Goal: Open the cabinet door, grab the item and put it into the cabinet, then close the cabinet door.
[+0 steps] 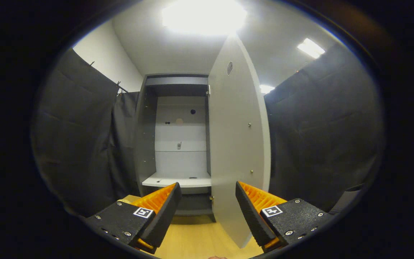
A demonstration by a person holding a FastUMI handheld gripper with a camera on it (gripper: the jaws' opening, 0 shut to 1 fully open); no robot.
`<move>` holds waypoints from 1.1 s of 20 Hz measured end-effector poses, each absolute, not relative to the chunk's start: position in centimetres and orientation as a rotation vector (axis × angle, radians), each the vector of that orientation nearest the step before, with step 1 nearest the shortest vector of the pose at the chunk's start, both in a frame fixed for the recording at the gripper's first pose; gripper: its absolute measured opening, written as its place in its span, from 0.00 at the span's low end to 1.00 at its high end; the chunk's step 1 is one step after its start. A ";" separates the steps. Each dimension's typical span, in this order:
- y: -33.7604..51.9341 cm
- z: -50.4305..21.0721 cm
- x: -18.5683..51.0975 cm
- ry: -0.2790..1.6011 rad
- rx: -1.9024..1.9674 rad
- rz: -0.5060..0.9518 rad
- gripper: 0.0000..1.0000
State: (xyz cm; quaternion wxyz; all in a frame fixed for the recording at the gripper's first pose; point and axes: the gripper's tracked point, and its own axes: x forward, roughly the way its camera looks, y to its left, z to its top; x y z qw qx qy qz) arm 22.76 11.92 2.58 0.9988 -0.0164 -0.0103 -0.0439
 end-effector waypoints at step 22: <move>28.8 -19.0 23.6 0.261 0.075 0.143 0.93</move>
